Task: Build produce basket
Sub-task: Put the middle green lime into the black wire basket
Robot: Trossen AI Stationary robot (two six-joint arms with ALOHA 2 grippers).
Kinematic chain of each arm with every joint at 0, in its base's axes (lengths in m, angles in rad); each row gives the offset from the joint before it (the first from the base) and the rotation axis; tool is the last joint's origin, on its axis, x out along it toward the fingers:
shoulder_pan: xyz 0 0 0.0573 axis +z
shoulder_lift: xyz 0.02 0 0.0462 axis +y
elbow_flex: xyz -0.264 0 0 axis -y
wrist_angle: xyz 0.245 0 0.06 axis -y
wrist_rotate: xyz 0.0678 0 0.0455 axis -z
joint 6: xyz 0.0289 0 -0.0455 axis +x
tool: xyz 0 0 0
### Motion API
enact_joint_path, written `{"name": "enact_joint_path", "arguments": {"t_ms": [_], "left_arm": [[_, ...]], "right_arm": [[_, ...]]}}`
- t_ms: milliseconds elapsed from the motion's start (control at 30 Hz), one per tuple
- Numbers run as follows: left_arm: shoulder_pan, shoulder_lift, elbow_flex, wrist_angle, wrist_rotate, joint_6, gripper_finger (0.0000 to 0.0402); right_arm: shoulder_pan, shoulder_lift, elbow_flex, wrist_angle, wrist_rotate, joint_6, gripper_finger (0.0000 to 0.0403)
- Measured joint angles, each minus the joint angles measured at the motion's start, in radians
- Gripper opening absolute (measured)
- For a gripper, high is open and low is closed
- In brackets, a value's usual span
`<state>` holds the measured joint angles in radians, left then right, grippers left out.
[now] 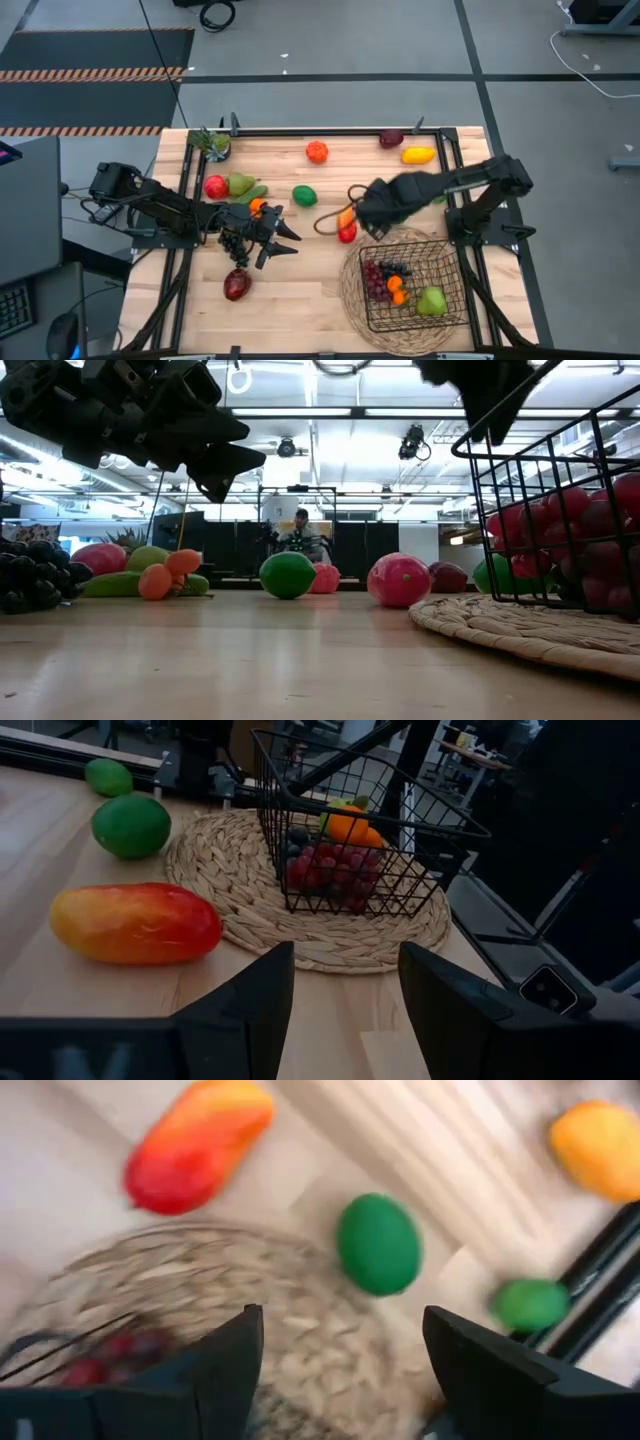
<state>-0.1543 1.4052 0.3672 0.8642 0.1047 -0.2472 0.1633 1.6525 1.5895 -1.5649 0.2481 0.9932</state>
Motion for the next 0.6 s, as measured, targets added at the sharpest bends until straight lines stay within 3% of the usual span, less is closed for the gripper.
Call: {"name": "enact_joint_path", "arguments": {"t_ms": [133, 267, 600], "left_arm": [[0.000, 0.000, 0.000, -0.002, 0.000, 0.009, 0.0187], [0.000, 0.000, 0.000, -0.005, 0.000, 0.010, 0.0187], [0.001, 0.000, 0.000, -0.009, 0.000, 0.034, 0.0187]], "right_arm": [[-0.127, 0.005, -0.054, -0.006, -0.019, -0.110, 0.0279], [-0.226, 0.005, -0.141, -0.006, -0.101, -0.212, 0.0279], [-0.318, 0.005, -0.342, 0.169, -0.250, -0.433, 0.0279]]}}
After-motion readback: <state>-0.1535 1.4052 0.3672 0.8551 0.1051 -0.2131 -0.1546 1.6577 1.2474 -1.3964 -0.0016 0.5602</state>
